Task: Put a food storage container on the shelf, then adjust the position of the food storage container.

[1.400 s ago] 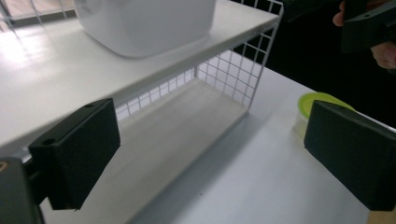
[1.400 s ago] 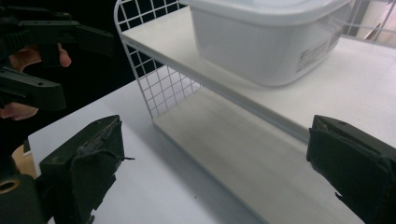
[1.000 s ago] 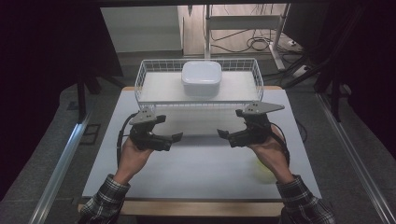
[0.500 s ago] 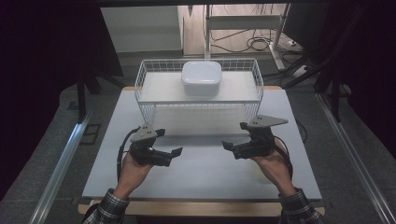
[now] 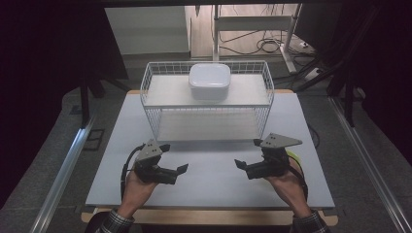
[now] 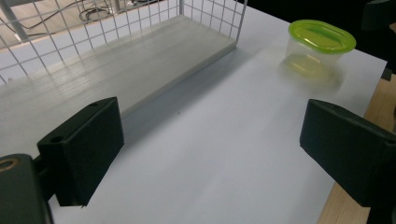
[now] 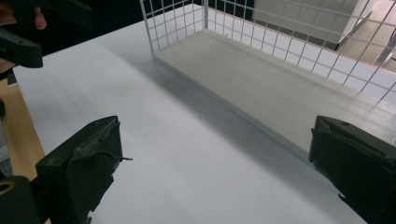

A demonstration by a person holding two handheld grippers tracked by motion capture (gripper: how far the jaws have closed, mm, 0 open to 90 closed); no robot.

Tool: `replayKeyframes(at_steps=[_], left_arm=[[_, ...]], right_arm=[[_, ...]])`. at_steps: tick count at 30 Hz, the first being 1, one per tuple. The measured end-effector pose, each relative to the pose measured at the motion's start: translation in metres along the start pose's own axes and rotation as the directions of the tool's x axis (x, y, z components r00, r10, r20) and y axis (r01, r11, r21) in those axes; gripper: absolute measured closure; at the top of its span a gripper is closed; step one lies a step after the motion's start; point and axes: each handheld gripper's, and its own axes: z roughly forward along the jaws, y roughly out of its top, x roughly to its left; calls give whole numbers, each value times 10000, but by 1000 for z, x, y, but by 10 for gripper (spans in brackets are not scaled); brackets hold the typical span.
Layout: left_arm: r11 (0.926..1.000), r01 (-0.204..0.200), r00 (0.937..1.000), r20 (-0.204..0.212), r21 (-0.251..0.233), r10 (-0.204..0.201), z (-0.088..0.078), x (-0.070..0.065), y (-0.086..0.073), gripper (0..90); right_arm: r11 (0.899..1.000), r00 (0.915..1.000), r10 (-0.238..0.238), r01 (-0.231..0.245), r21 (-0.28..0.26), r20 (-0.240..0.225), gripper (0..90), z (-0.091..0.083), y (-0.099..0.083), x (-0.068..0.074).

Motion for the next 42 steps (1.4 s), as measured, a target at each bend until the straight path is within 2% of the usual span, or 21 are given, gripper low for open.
replayKeyframes(at_steps=[9, 12, 18, 24, 27, 34, 39, 42], left_arm=[[10000, -7, 9997, -230, 86, 9, 1, -3, -24, 53], [10000, -10, 9994, -346, 54, 12, 0, -4, -33, 48], [9995, 313, 9994, -114, 47, -312, -1, -6, -45, 45], [9993, 139, 9998, -147, 350, -134, 4, -12, -57, 40], [9987, 141, 9998, -127, 486, -135, 6, -13, -59, 39], [9995, 65, 9996, -272, 322, -57, 5, -12, -59, 40], [9994, 121, 9994, -331, 318, -110, 4, -11, -60, 40], [9994, 117, 9992, -375, 316, -105, 4, -11, -59, 40]], right_arm=[[9992, 9993, 372, -372, -129, 5, 35, -6, -19, 8], [9988, 9989, 442, -439, -208, 155, 35, -8, -28, 13], [9987, 9981, 508, -506, -72, 354, 35, -7, -42, 17], [9987, 9976, 470, -479, 166, 515, 35, -6, -55, 18], [9982, 9974, 381, -408, 437, 609, 35, -3, -61, 18], [9964, 9951, 245, -320, 780, 962, 12, -1, -61, 19], [9940, 9920, 657, -745, 799, 1078, 8, -6, -58, 15], [9922, 9869, 731, -865, 895, 1438, 101, -13, -56, 11]])
